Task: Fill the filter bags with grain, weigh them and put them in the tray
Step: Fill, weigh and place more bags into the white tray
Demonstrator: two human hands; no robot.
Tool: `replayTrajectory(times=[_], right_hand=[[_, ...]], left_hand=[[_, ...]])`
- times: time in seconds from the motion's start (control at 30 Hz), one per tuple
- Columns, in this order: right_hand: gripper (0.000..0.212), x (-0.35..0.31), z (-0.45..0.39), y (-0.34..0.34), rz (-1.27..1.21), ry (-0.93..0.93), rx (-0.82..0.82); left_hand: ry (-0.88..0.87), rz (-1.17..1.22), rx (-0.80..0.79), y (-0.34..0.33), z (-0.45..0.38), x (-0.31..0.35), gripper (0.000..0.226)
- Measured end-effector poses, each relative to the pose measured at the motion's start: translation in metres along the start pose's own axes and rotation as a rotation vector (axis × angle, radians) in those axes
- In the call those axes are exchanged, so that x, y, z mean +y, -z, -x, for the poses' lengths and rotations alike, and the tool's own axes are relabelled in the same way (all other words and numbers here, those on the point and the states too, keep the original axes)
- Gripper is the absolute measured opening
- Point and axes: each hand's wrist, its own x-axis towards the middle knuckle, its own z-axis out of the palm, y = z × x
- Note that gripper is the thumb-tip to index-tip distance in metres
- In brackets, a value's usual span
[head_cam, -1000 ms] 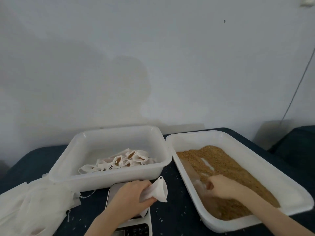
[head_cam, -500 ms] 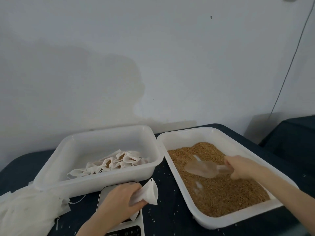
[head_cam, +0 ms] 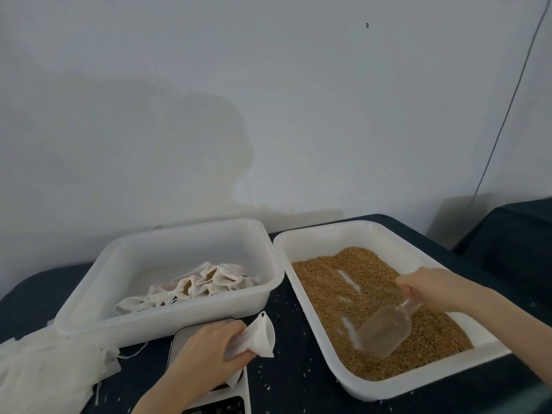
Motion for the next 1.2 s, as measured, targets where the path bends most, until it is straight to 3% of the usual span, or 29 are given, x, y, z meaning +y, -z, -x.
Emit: replayTrajectory(times=[0.13, 0.5, 1.0, 1.2], right_hand=[[0.038, -0.010, -0.001, -0.010, -0.094, 0.057, -0.012], [0.034, -0.012, 0.003, -0.013, -0.412, 0.099, -0.298], [0.026, -0.002, -0.004, -0.009, -0.822, -0.005, -0.017], [0.040, -0.023, -0.005, -0.001, -0.836, 0.074, 0.143]], left_hand=[[-0.006, 0.003, 0.012, 0.003, 0.004, 0.002, 0.028], [-0.011, 0.020, -0.027, 0.005, 0.009, 0.000, 0.032], [0.011, 0.122, -0.019, 0.006, 0.013, -0.003, 0.041], [0.073, 0.319, -0.008, 0.005, 0.010, 0.000, 0.032]])
